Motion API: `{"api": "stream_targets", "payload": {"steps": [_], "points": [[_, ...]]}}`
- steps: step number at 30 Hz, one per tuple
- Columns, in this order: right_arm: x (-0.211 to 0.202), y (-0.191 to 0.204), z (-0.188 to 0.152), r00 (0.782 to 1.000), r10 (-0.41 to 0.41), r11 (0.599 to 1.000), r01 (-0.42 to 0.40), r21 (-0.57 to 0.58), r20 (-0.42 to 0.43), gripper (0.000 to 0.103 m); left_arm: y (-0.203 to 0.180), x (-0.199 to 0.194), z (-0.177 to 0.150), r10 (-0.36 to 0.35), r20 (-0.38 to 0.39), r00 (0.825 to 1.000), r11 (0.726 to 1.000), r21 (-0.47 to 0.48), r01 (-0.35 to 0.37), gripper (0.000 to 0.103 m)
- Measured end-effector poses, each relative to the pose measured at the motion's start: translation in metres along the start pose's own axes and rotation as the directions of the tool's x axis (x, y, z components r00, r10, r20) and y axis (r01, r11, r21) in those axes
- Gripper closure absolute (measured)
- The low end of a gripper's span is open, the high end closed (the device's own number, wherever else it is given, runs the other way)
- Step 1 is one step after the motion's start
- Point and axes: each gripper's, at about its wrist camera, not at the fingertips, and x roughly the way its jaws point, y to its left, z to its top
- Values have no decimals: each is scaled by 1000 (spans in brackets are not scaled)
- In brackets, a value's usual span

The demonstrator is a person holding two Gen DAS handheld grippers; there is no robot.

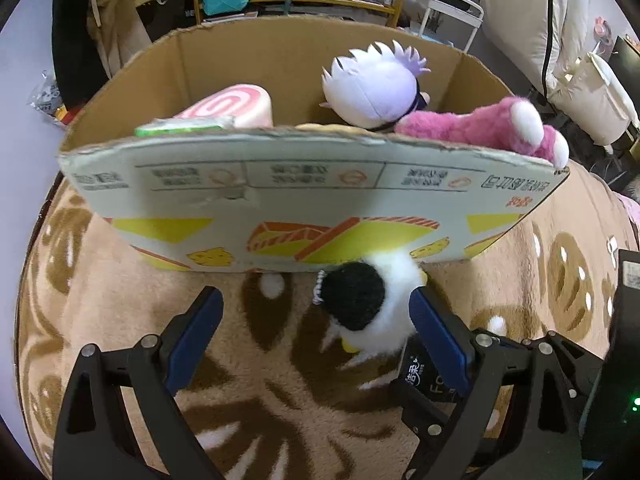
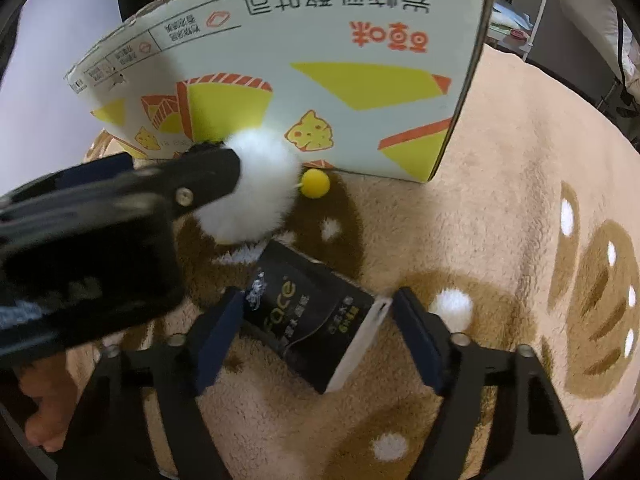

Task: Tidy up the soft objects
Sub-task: 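Close the left tool on the black-and-white plush while the right tool grips the Face tissue pack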

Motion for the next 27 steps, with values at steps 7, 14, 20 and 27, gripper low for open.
{"api": "stream_targets", "payload": {"steps": [7, 14, 20, 27], "points": [[-1, -1, 0, 1000, 29, 999, -29, 16, -3, 34, -5, 21, -3, -28, -42, 999, 1000, -11, 27, 10], [-25, -25, -9, 998, 59, 998, -59, 31, -13, 44, -19, 35, -2, -54, -74, 996, 998, 21, 56, 45], [-25, -31, -4, 997, 72, 996, -71, 45, -21, 45, -35, 36, -6, -69, -60, 996, 994, 86, 74, 67], [-33, -45, -5, 998, 63, 998, -63, 28, -19, 46, -38, 24, -14, -92, -66, 994, 992, 81, 97, 69]]}}
